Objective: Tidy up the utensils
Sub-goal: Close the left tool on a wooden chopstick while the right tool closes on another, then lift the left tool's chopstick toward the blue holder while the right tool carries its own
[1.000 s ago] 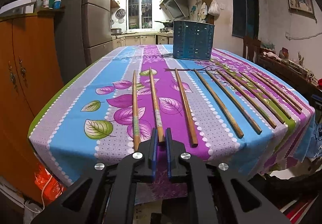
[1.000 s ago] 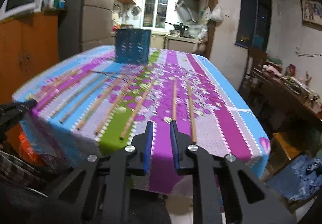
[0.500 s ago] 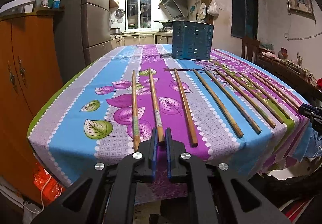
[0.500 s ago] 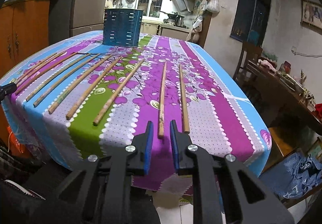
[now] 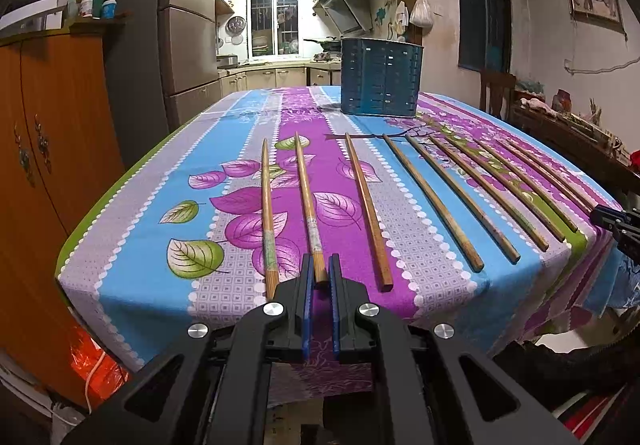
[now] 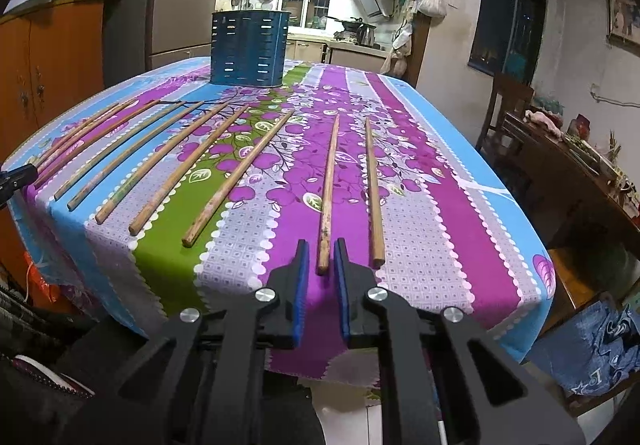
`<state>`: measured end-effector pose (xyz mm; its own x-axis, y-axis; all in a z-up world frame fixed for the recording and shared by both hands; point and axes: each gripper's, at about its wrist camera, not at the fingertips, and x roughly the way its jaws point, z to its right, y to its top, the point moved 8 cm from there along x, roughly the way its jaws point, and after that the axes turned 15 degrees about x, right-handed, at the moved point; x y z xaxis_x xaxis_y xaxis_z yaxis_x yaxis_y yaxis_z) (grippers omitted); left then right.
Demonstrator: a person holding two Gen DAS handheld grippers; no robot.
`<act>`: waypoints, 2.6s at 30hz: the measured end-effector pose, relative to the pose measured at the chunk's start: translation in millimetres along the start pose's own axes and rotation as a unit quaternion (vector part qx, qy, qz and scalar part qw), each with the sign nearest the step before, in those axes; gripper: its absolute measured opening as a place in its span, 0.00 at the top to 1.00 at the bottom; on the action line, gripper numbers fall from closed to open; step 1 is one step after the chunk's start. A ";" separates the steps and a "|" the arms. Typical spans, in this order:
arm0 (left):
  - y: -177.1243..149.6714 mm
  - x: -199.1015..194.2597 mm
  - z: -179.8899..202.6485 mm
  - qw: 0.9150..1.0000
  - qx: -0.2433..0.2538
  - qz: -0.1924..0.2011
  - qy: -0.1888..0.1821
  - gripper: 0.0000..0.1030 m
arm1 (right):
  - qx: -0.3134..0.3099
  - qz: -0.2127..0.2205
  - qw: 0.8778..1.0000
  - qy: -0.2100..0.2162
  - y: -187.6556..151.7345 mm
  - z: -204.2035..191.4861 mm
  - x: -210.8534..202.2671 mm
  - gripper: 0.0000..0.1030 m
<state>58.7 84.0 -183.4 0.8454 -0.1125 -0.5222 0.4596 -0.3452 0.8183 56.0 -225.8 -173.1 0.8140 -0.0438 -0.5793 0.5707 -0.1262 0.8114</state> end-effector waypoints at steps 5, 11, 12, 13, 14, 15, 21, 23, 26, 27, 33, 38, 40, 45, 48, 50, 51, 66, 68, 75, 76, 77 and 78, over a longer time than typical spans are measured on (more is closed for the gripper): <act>-0.2 1.2 -0.2 1.000 0.003 -0.001 -0.001 0.91 | 0.007 0.004 1.000 0.001 -0.5 0.5 0.1 0.90; 0.8 0.9 0.8 1.000 0.012 0.001 -0.005 0.92 | 0.008 0.007 1.000 0.001 -2.5 -1.7 -1.3 0.95; 1.1 0.6 1.3 1.000 0.014 0.002 -0.004 0.92 | 0.010 0.006 1.000 0.003 -2.7 -2.4 -1.1 0.95; 1.6 0.1 1.5 1.000 0.015 0.003 -0.004 0.92 | 0.013 0.005 1.000 0.005 -2.4 -2.6 -1.8 0.95; 2.1 -0.6 2.0 1.000 0.016 0.005 -0.005 0.92 | 0.015 0.006 1.000 0.008 -1.2 -2.7 -3.4 0.95; 2.6 -1.6 1.8 1.000 0.016 0.007 -0.004 0.92 | 0.017 0.010 1.000 0.011 0.9 -2.8 -5.8 0.95; 13.0 -16.8 -6.2 1.000 0.006 0.028 0.002 0.92 | 0.017 0.050 0.998 0.033 25.8 -11.3 -36.3 0.95; 20.3 -24.7 -10.1 0.999 0.007 0.039 0.006 0.92 | 0.018 0.066 0.997 0.042 38.5 -12.5 -47.1 0.95; 33.7 -37.4 -15.9 0.998 0.006 0.059 0.012 0.92 | 0.017 0.100 0.993 0.058 64.7 -16.8 -66.0 0.95; 37.8 -40.6 -17.8 0.998 0.003 0.064 0.010 0.92 | 0.017 0.110 0.992 0.064 73.2 -19.0 -71.2 0.95; 83.2 -56.1 -32.5 0.994 -0.009 0.109 -0.006 0.92 | 0.024 0.155 0.981 0.116 133.1 -28.8 -90.6 0.95; 136.0 -59.7 -55.6 0.989 -0.019 0.146 -0.011 0.92 | 0.019 0.168 0.975 0.145 178.8 -32.7 -88.9 0.95; 154.8 -57.8 -61.6 0.988 -0.014 0.157 -0.011 0.92 | 0.015 0.169 0.974 0.152 194.7 -35.1 -85.3 0.95; 198.2 -44.0 -71.7 0.985 -0.001 0.172 -0.018 0.92 | 0.006 0.170 0.971 0.167 228.0 -40.6 -79.0 0.95; 219.5 -37.6 -74.9 0.983 0.004 0.181 -0.024 0.92 | 0.000 0.170 0.970 0.175 247.7 -45.4 -73.5 0.95; 235.1 -34.3 -78.1 0.982 0.006 0.188 -0.025 0.92 | -0.003 0.170 0.969 0.180 258.8 -48.9 -70.2 0.95; 245.2 -32.3 -80.2 0.981 0.007 0.193 -0.026 0.92 | -0.004 0.170 0.968 0.182 262.3 -50.6 -69.4 0.95; 461.0 17.4 -90.1 0.949 0.015 0.313 -0.033 0.92 | 0.015 0.251 0.941 0.225 424.4 -99.0 -42.7 0.95; 484.2 35.3 -84.9 0.946 0.017 0.323 -0.029 0.92 | 0.023 0.254 0.940 0.225 436.8 -101.9 -29.6 0.95; 496.3 115.0 -58.8 0.950 0.035 0.311 -0.021 0.92 | 0.058 0.220 0.948 0.222 446.2 -110.0 52.2 0.95; 492.0 126.5 -57.4 0.953 0.036 0.301 -0.022 0.92 | 0.064 0.211 0.950 0.223 443.4 -110.5 61.4 0.95; 485.5 138.9 -54.1 0.956 0.034 0.290 -0.029 0.92 | 0.071 0.200 0.951 0.227 438.9 -112.5 70.3 0.95; 478.5 147.1 -51.2 0.958 0.033 0.283 -0.035 0.93 | 0.076 0.187 0.952 0.231 431.4 -113.9 80.6 0.95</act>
<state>417.0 -50.1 143.6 0.9328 -0.3600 -0.0158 -0.0874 -0.2685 0.9593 380.1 -170.9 139.1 0.9380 0.3226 -0.1268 0.2371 -0.3303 0.9136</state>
